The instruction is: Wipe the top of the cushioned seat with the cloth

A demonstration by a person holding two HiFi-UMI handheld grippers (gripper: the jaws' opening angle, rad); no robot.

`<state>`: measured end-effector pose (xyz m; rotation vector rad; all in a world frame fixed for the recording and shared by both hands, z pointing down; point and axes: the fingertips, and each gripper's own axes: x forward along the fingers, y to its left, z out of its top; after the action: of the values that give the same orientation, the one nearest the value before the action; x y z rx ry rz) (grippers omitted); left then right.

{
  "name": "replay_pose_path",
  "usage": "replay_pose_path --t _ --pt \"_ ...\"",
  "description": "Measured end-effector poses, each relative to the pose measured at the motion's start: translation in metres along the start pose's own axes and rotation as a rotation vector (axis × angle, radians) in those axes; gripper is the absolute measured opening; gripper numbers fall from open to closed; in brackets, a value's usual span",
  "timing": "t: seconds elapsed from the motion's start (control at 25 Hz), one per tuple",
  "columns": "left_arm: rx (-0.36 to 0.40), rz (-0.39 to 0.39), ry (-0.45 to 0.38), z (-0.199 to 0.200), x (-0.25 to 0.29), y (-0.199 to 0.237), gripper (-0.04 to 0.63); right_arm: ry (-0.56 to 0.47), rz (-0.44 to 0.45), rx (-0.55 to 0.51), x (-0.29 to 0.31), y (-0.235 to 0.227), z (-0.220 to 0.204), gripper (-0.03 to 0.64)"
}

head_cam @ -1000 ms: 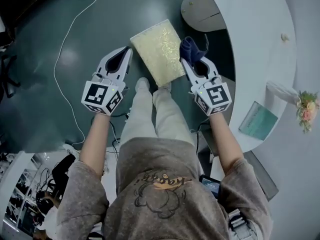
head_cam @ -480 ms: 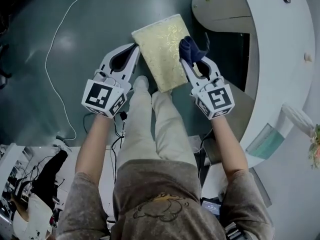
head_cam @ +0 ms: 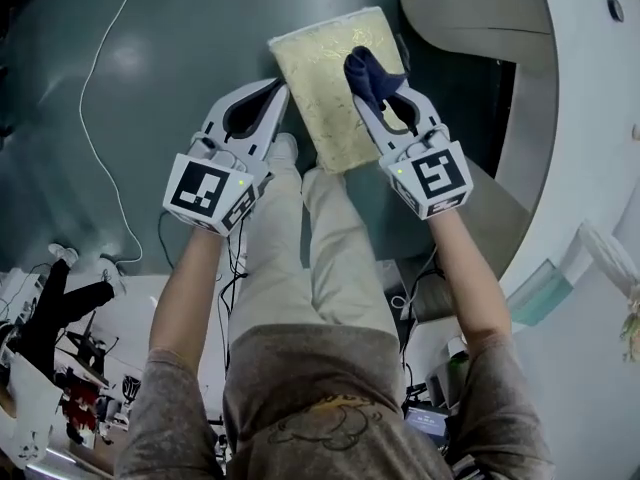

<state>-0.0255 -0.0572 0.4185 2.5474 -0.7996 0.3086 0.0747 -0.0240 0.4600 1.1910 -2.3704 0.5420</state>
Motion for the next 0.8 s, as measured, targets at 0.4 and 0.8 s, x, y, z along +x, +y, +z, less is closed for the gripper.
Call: replay_pose_path --t 0.4,0.8 --pt "-0.014 0.043 -0.002 0.001 -0.011 0.018 0.018 0.143 0.106 -0.173 0.079 -0.01 -0.008 0.097" --pt "-0.051 0.089 -0.006 -0.006 -0.022 0.036 0.018 0.286 0.21 -0.371 0.144 -0.006 -0.04 0.097"
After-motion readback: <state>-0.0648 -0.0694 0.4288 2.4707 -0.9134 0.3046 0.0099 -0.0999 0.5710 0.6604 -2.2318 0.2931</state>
